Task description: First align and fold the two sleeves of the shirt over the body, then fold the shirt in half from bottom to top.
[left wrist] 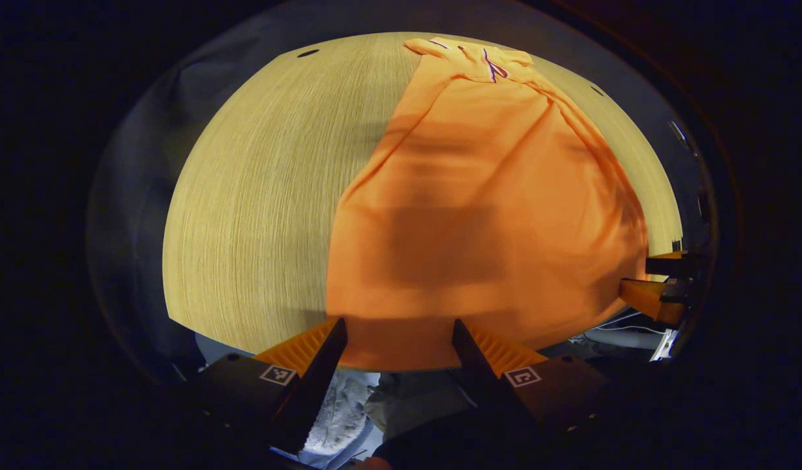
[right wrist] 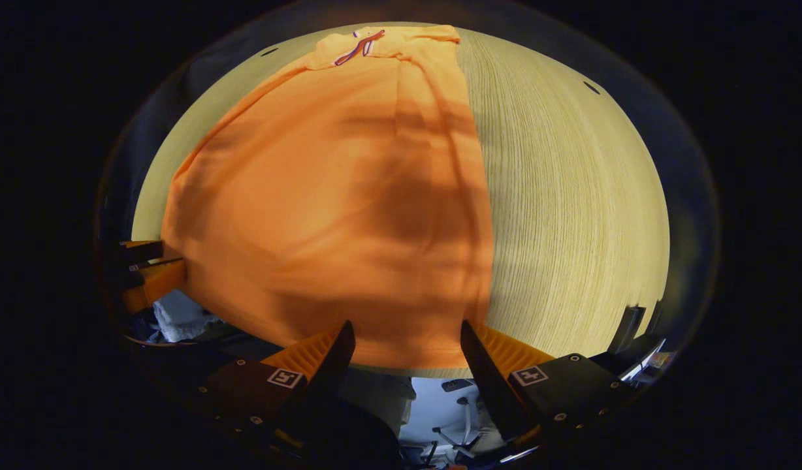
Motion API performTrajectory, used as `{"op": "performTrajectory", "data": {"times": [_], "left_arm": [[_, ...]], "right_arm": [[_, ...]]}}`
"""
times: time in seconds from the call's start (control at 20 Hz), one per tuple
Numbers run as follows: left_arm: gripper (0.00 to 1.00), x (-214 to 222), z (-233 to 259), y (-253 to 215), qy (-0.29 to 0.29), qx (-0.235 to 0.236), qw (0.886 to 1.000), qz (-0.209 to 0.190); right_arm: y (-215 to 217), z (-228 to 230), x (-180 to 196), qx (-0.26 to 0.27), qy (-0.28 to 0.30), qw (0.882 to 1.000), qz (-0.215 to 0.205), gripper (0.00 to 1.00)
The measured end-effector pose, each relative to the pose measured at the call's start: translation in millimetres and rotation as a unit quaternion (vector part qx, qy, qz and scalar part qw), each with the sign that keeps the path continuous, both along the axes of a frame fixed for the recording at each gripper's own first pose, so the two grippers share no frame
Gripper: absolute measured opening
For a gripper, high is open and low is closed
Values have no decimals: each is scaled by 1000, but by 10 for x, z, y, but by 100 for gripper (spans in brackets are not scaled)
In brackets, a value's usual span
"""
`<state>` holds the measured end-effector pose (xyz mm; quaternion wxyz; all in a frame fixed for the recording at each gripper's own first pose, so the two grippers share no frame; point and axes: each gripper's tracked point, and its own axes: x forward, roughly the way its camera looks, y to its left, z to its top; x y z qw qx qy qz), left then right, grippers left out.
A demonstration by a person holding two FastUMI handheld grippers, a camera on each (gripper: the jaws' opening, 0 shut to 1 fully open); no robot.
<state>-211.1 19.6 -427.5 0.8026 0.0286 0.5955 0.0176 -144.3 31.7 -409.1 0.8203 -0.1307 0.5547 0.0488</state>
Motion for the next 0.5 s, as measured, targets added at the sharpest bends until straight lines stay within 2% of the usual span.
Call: {"op": "performTrajectory", "data": {"times": [0.35,0.45,0.5], "left_arm": [[99,-35,-10,-22,8,-1,1000,7],[99,-53,-10,-29,4,-2,1000,8],[96,-63,-12,-44,5,-2,1000,7]], "right_arm": [[10,7,-55,5,7,1000,-19,100],[14,6,-47,5,9,1000,-21,98],[13,-2,-61,5,10,1000,-22,93]]}}
